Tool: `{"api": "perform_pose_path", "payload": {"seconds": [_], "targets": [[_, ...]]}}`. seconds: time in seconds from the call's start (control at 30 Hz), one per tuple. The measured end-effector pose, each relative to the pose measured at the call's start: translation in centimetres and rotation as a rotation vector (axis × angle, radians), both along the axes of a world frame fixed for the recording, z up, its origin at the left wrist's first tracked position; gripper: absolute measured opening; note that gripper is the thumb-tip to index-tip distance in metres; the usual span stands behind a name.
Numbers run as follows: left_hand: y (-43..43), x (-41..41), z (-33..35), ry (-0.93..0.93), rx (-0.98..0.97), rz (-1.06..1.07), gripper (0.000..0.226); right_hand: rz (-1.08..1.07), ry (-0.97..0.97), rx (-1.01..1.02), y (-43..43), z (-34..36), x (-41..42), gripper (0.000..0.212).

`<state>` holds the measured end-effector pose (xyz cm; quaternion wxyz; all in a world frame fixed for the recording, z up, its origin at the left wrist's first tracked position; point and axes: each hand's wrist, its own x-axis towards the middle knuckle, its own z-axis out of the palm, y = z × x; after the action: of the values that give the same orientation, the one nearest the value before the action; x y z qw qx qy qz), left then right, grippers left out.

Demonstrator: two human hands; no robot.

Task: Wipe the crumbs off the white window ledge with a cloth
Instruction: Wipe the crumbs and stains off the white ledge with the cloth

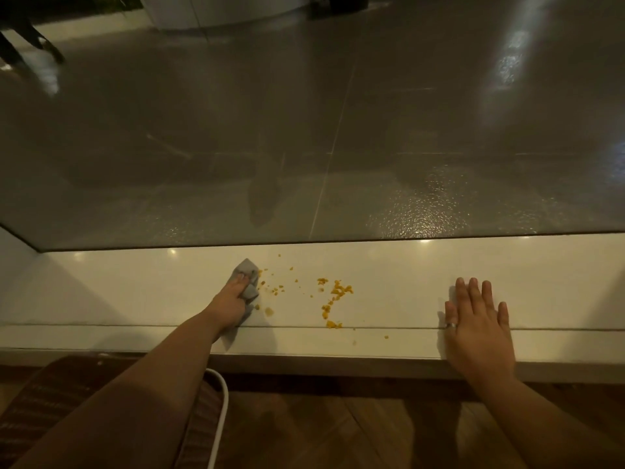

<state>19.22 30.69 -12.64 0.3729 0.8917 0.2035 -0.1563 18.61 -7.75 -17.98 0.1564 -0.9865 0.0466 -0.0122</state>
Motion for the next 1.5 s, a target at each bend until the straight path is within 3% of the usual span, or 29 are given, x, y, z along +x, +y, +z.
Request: {"api": "perform_pose_path", "payload": {"seconds": [0.1,0.27,0.47,0.6,0.7,0.87,1.23,1.5], "targets": [[-0.4,0.0,0.3,-0.046,0.085,0.064,0.058,0.018,0.005,-0.014,-0.2,-0.1,0.0,0.065],[0.6,0.0,2.2,-0.190,0.123,0.176,0.042,0.027,-0.016,-0.050,-0.4,-0.5,0.0,0.061],[7.3,0.2,3.0,-0.143,0.419,0.096,0.042,0.027,-0.016,-0.050,-0.4,-0.3,0.1,0.062],[8.6,-0.5,1.5,0.122,0.378,0.110,0.065,0.027,-0.026,-0.050,-0.4,-0.4,0.1,0.061],[8.5,-1.0,1.1,0.205,0.347,0.103,0.075,0.033,-0.016,-0.052,-0.5,-0.6,0.2,0.061],[7.0,-1.3,1.9,0.228,0.334,0.066,0.056,0.044,0.002,-0.074,-0.7,-0.8,0.2,0.061],[1.3,-1.6,1.3,0.231,0.318,-0.149,0.082,0.034,0.002,-0.079,-0.4,-0.5,0.1,0.063],[-3.8,-1.4,0.9,0.210,0.222,-0.180,0.080,0.025,0.002,-0.070,-0.3,-0.2,0.0,0.063]]}}
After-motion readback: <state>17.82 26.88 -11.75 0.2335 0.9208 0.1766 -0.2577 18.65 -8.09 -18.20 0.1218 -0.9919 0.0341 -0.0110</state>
